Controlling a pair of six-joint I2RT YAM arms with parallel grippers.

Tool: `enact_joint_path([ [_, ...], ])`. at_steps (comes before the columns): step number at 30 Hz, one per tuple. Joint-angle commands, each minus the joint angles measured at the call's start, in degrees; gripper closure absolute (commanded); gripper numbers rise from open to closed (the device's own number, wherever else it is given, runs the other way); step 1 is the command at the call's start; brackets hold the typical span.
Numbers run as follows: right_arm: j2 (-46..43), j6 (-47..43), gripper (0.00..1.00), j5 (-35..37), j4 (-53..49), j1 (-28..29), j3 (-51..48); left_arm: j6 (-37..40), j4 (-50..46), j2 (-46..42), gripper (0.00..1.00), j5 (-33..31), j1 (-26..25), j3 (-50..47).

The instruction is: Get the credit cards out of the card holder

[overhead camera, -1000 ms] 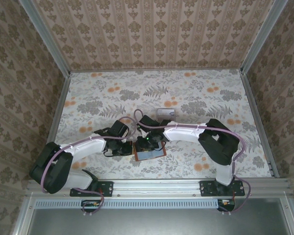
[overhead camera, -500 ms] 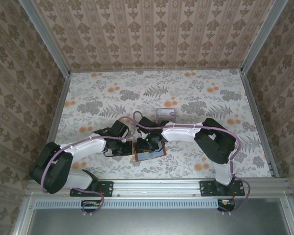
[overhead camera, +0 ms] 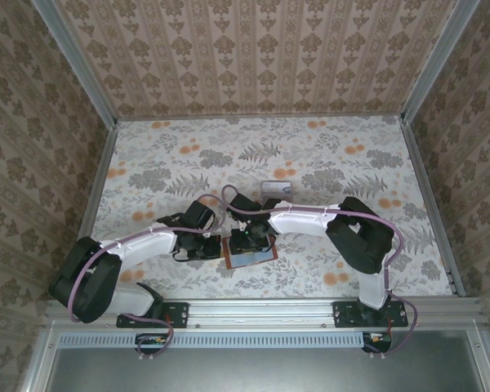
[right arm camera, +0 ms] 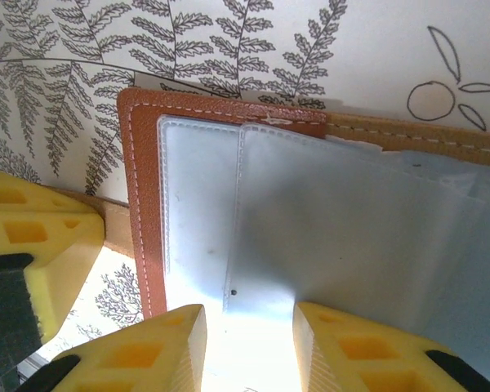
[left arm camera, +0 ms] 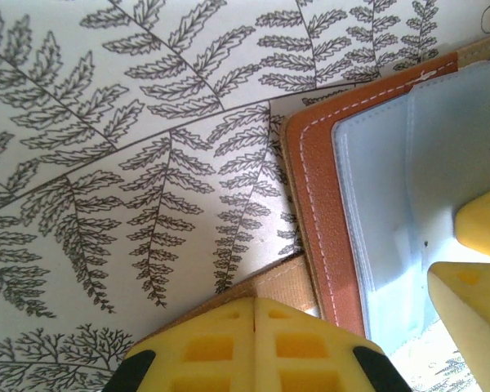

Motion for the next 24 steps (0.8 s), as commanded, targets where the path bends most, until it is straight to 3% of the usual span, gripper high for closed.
enact_joint_path([
  [1, -4.56, 0.01, 0.63, 2.20, 1.30, 0.56, -1.53, 0.22, -1.40, 0.32, 0.98, -0.73, 0.41, 0.92],
  [8, -11.52, -1.86, 0.56, 6.43, 0.70, -2.46, -5.49, 1.66, -3.17, 0.59, 0.97, -1.74, 1.18, 5.60],
  [11, -14.68, -4.33, 0.51, 9.23, -1.96, -5.23, -7.50, 2.28, -3.81, 0.43, 0.90, -2.78, 1.76, 7.33],
  [17, -21.09, -9.90, 0.30, 16.85, -8.36, -13.78, -10.14, 3.30, -4.36, -2.07, 0.52, -6.28, 3.88, 9.59],
  [19, -23.34, -11.90, 0.17, 19.92, -9.21, -16.88, -11.03, 4.00, -4.80, -2.51, 0.40, -6.62, 5.36, 10.26],
  [20, -24.44, -13.06, 0.06, 21.48, -9.62, -18.57, -11.49, 4.28, -4.91, -2.57, 0.34, -6.69, 6.32, 10.46],
  [21, -25.39, -14.23, 0.00, 23.00, -10.15, -20.23, -11.82, 4.76, -5.02, -2.66, 0.15, -6.71, 7.37, 10.56],
  [23, -27.25, -16.33, 0.00, 26.01, -10.16, -23.11, -12.58, 5.76, -5.59, -2.66, 0.00, -7.34, 9.23, 11.08],
  [24, -27.98, -17.40, 0.00, 27.61, -10.05, -24.74, -12.90, 6.38, -5.82, -2.69, 0.00, -8.06, 10.08, 11.20],
])
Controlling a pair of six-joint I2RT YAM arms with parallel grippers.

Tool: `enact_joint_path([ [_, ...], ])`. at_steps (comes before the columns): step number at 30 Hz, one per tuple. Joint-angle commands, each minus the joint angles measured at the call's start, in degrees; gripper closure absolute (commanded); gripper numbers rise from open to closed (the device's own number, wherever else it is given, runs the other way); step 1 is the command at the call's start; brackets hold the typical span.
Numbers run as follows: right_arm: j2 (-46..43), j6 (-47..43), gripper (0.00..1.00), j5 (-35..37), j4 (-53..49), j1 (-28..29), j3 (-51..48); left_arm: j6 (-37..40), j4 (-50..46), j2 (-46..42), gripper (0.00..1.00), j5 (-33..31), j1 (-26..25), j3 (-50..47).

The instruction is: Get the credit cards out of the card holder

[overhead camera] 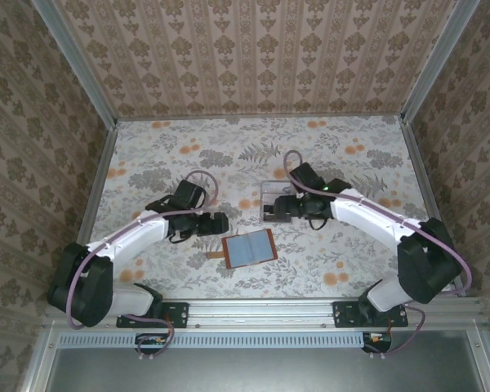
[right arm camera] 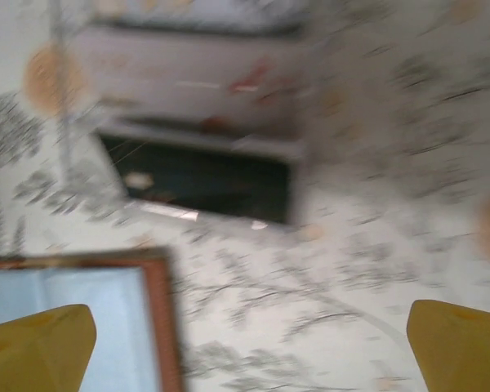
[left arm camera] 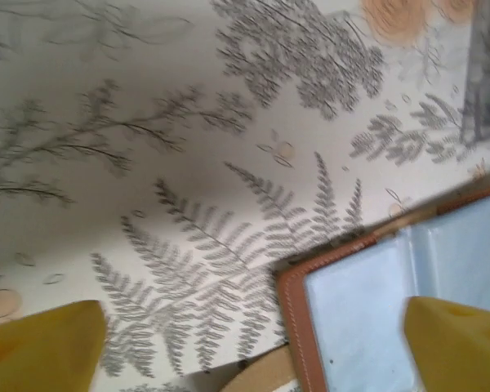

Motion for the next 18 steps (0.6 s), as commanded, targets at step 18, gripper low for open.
enact_joint_path([
  [18, -7.42, -32.27, 0.00, 21.08, 46.55, -19.28, -24.68, 22.13, 12.61, -3.15, 0.00, -40.09, 16.06, -2.13],
])
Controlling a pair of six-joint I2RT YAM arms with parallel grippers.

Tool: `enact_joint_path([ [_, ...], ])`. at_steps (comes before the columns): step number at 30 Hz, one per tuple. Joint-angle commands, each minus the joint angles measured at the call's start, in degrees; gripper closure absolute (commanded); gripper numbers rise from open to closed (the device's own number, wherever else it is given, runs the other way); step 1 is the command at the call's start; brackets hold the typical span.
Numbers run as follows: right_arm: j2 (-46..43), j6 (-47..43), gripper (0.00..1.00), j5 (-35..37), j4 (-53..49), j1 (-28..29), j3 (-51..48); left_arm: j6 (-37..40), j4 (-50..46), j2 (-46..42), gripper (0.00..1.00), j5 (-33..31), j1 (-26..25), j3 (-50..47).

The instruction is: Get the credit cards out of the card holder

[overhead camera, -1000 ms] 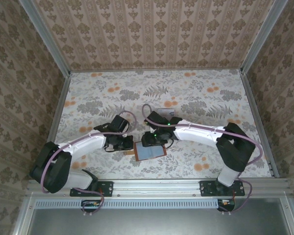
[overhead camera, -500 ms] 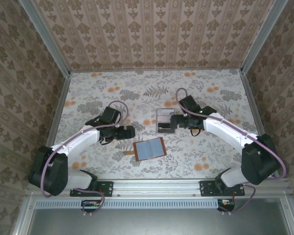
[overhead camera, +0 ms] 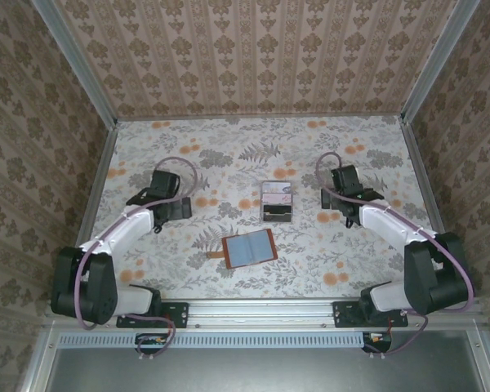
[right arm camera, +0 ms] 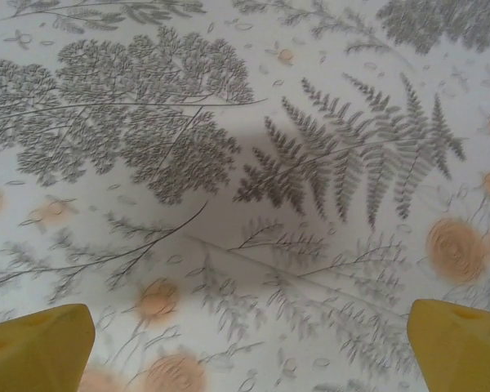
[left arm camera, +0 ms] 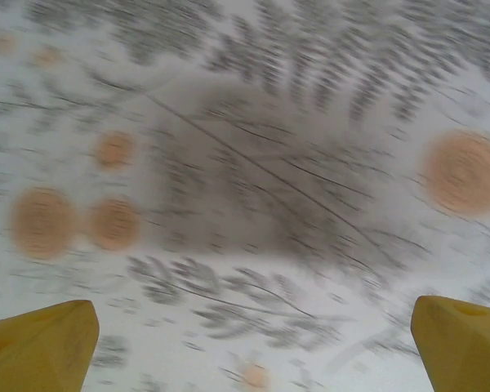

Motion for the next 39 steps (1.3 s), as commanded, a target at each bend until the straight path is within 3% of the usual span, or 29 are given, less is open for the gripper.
enact_joint_path([
  [1, -2.04, -10.82, 0.00, 1.16, 21.82, -1.24, -6.88, 7.01, 9.77, -2.87, 0.00, -8.06, 2.40, -3.58],
  [4, -1.60, -11.02, 0.00, -2.26, 30.19, -3.66, -9.93, 9.86, 19.32, -3.74, 0.00, -3.64, 5.10, -7.84],
  [8, -0.64, -9.28, 0.00, -6.49, 38.48, -5.82, -12.77, 16.35, 43.27, -3.10, 0.00, -1.27, 5.63, -18.16],
  [14, 0.64, -6.38, 0.00, -13.98, 44.42, -8.27, -14.08, 15.87, 57.97, -0.31, 0.00, 8.97, 11.14, -21.32],
  [17, 5.96, -5.41, 0.00, -15.72, 53.19, -9.04, -16.15, 14.07, 63.62, 2.23, 0.00, 13.83, 14.21, -21.82],
  [25, 9.24, -4.59, 0.00, -18.34, 54.28, -10.63, -15.38, 17.03, 72.46, 13.92, 0.00, 17.20, 14.52, -20.07],
  [36, 9.17, -4.59, 0.00, -18.12, 55.00, -10.54, -15.74, 20.30, 74.22, 13.82, 0.00, 16.08, 11.35, -21.07],
  [39, 9.17, -4.68, 0.00, -18.05, 55.06, -10.45, -15.78, 19.22, 71.13, 13.86, 0.00, 18.54, 12.88, -19.47],
])
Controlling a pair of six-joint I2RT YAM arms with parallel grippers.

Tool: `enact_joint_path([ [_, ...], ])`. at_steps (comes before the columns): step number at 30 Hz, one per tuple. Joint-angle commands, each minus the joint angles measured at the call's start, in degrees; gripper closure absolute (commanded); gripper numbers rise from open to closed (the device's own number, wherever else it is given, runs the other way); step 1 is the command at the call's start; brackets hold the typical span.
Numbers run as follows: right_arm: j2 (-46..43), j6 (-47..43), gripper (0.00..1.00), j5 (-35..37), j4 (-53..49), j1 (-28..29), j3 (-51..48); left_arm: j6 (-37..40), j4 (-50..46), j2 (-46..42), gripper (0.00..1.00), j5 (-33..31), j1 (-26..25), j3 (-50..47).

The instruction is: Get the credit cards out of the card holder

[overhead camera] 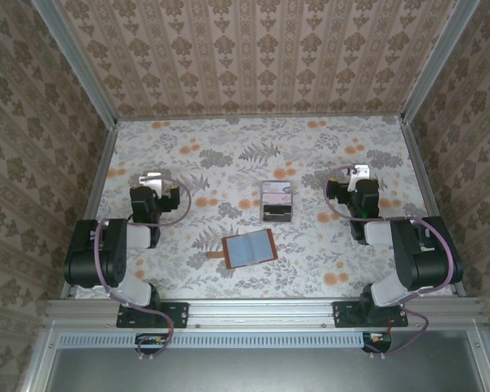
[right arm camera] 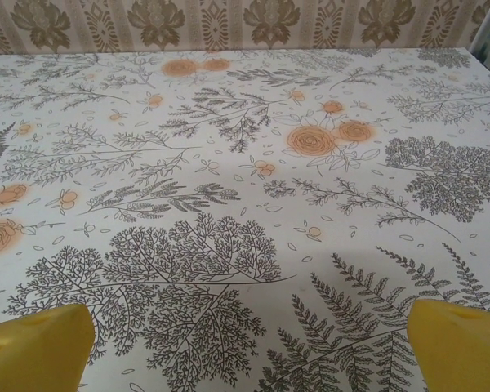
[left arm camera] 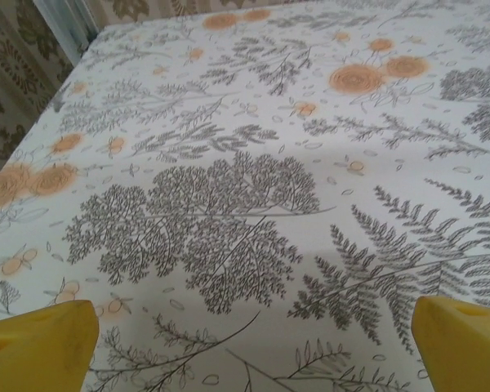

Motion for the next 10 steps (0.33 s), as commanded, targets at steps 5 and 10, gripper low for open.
enact_joint_path([
  [5, 0.55, 0.28, 0.00, -1.61, 1.35, -0.07, -0.26, 0.20, 0.10, -0.47, 0.00, 3.20, 1.51, 1.55],
  [10, -0.09, -0.15, 0.00, -2.61, 3.98, 0.00, -2.11, 0.14, 0.10, -0.49, 0.00, 3.20, 1.51, 1.56],
])
